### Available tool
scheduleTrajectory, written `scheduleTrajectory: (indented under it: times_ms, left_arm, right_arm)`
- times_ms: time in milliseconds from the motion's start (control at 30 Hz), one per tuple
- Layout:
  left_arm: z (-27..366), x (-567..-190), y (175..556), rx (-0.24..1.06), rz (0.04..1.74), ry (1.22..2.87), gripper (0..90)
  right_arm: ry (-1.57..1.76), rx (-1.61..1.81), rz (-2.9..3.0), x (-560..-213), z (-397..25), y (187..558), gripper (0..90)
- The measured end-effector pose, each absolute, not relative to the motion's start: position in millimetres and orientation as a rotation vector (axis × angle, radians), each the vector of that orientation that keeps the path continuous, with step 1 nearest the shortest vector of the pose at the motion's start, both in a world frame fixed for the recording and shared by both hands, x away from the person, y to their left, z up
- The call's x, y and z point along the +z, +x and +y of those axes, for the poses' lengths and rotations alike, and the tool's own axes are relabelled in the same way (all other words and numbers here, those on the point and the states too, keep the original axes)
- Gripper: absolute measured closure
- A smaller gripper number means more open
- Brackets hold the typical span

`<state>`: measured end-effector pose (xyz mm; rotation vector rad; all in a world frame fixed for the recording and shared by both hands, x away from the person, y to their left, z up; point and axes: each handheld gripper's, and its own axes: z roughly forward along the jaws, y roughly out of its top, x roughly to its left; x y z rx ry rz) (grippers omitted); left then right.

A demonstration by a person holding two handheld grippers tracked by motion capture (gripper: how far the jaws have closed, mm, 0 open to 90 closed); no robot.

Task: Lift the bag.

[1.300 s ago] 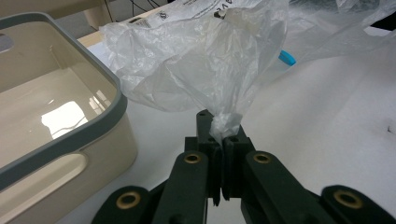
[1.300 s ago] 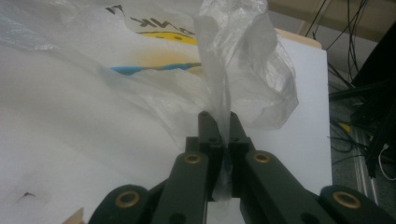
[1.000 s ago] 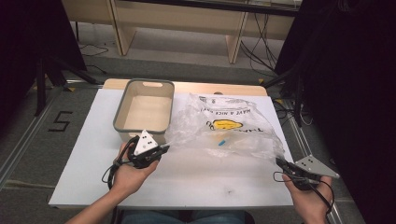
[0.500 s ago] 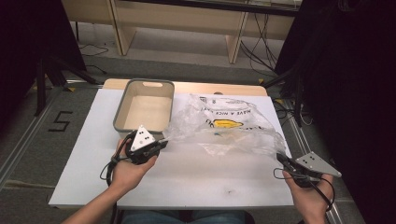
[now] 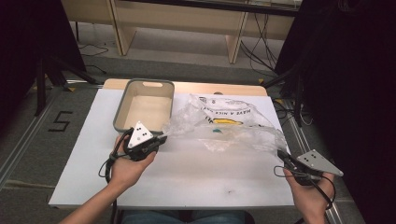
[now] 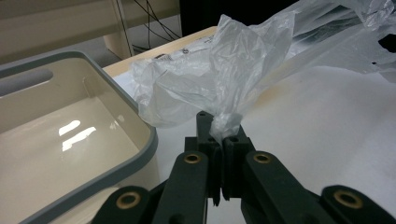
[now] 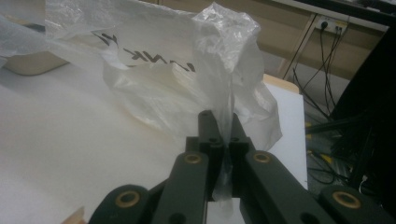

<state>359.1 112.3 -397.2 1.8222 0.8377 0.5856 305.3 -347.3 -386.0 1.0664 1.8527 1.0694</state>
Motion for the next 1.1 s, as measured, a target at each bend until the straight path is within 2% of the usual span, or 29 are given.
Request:
scheduleTrajectory:
  times_ms: [1100]
  left_arm:
    - [109,-364,363,0.631,0.797,1.727,88.5]
  right_arm:
    - [1.043,1.104,1.745,-362,-350,308,89.9]
